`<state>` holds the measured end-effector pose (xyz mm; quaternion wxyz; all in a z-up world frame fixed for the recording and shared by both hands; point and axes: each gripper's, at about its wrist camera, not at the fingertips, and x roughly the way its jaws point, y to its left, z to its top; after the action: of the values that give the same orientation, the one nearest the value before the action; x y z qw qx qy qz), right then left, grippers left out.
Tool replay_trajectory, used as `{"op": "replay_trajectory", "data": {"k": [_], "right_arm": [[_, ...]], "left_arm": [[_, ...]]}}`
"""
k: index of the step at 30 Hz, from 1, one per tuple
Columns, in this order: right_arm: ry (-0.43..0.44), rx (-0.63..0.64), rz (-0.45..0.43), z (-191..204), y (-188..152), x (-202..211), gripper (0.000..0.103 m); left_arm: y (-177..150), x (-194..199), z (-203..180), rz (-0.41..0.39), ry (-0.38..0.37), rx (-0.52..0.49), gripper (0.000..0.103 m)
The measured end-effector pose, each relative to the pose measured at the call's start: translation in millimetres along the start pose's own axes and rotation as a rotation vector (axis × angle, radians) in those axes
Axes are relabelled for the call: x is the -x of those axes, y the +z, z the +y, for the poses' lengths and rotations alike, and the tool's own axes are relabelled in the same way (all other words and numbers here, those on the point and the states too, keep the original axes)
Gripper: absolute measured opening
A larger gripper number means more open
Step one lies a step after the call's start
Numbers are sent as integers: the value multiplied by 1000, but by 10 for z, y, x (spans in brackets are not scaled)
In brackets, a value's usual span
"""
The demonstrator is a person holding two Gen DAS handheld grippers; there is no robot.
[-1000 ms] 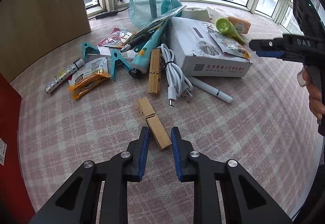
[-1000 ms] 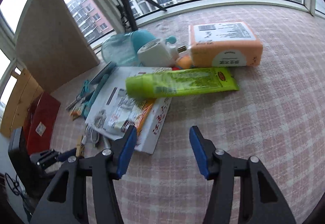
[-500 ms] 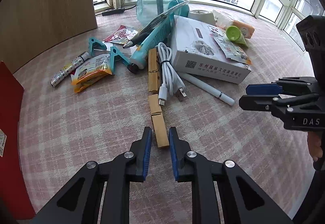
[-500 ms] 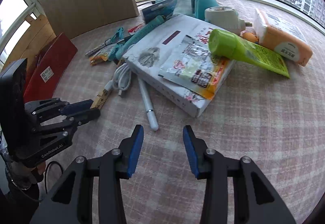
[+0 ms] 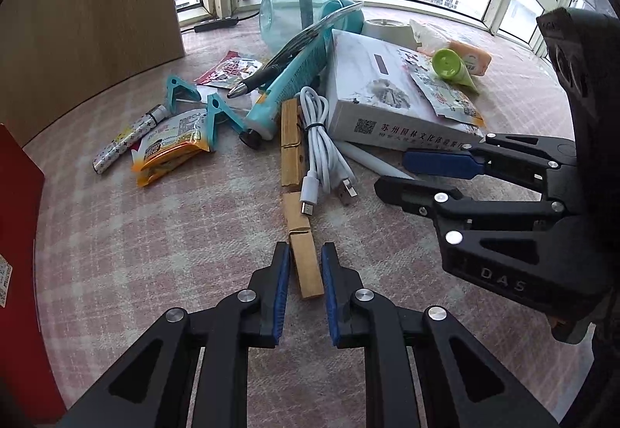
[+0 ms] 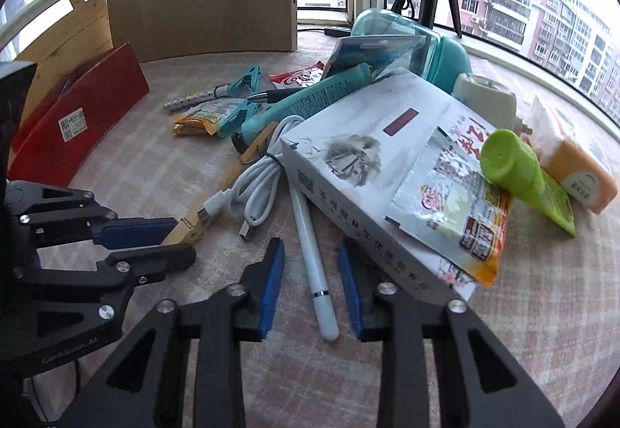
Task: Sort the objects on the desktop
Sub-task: 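Grasp the white pen with the right tool while the left tool lifts the wooden clothespin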
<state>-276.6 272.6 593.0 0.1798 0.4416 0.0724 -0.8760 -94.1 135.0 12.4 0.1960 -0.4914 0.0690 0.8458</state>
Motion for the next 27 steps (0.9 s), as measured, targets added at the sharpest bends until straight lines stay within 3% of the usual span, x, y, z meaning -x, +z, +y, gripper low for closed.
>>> {"op": "replay_trajectory", "data": {"k": [3,17,27], "right_arm": [[-37,42,-1,57,-7,-3,12],[54,-63,94,62,-394,327,9],[13,-54,61,267,-648,580,9]], "left_arm": [[-32,22,23,0,-18,18,13],[-318,231,-71,0,-67,12,12],[-516,466,-98,-26,-33,6,12]]}}
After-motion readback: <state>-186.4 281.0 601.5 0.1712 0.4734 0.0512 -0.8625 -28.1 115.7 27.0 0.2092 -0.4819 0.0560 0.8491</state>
